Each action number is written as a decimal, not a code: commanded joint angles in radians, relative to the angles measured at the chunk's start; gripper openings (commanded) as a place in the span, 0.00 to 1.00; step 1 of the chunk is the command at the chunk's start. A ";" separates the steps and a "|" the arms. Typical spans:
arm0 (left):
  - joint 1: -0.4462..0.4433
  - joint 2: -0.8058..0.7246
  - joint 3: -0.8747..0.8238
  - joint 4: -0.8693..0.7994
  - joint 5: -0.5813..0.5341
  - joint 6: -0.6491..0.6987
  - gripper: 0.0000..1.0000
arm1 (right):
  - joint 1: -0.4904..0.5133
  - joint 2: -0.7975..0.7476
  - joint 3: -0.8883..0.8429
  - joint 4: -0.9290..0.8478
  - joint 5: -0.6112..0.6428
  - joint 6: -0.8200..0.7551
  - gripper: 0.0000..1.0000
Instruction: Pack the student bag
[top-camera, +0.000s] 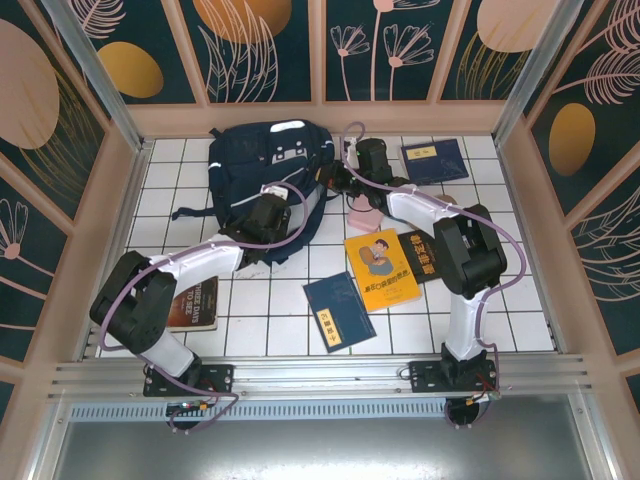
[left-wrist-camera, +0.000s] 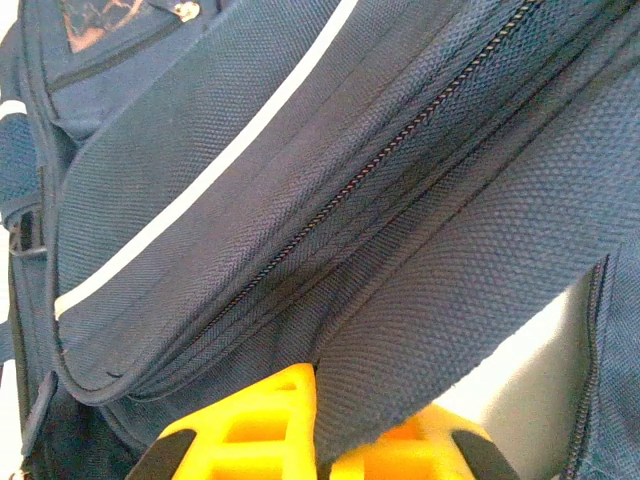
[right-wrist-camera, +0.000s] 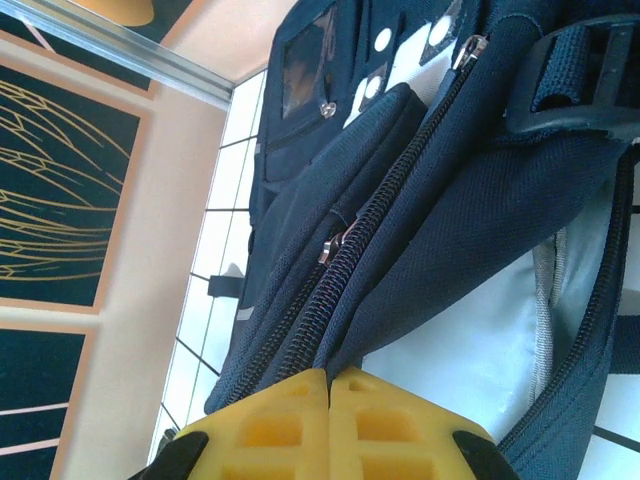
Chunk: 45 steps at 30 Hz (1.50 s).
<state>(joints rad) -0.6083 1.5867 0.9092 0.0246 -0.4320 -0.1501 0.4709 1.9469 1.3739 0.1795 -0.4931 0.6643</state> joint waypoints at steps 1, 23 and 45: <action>0.006 -0.076 0.032 -0.004 -0.067 -0.024 0.00 | -0.008 -0.002 0.022 0.073 -0.019 0.003 0.00; 0.008 -0.129 0.175 -0.020 -0.099 -0.135 0.00 | -0.036 -0.286 -0.266 0.118 0.155 -0.096 0.99; 0.012 -0.128 0.289 -0.044 0.015 -0.197 0.00 | -0.164 -0.487 -0.668 0.014 0.318 -0.171 0.93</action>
<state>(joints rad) -0.5957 1.4792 1.1446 -0.1104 -0.4435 -0.3107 0.3466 1.4708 0.7414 0.1902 -0.1936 0.4858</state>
